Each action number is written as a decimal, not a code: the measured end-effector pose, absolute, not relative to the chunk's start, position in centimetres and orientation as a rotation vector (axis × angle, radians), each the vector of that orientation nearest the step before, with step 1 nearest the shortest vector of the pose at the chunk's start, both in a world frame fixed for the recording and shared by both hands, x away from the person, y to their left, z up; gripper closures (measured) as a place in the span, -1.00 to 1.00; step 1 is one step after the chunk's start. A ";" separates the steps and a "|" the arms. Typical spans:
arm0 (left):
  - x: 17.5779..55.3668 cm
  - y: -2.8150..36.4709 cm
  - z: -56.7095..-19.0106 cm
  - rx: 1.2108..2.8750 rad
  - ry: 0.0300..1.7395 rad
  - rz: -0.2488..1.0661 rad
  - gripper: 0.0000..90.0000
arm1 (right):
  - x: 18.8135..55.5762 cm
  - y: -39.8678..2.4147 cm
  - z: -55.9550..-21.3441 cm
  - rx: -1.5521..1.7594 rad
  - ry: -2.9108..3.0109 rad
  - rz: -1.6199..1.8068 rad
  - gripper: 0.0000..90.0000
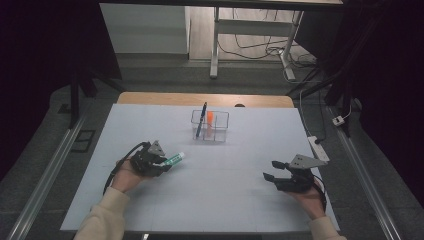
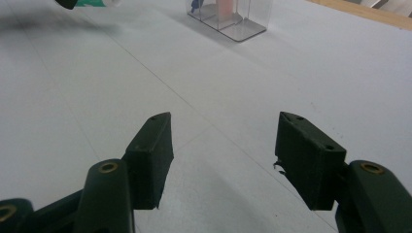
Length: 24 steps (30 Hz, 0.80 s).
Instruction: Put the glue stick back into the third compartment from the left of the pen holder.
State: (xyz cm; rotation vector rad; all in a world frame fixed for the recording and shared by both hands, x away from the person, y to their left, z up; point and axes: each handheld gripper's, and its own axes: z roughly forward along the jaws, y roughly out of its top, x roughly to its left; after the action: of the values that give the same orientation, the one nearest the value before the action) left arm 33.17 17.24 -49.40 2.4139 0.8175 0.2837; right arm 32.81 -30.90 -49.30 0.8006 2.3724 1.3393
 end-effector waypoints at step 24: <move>31.6 12.6 -48.0 2.378 0.685 0.213 0.45 | 32.1 -27.9 -48.7 0.703 2.420 1.386 -0.17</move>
State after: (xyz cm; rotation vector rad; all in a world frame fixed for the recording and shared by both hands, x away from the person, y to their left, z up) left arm 31.62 12.57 -47.99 2.3782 0.6853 0.2131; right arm 32.08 -27.94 -48.69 0.7034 2.4196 1.3856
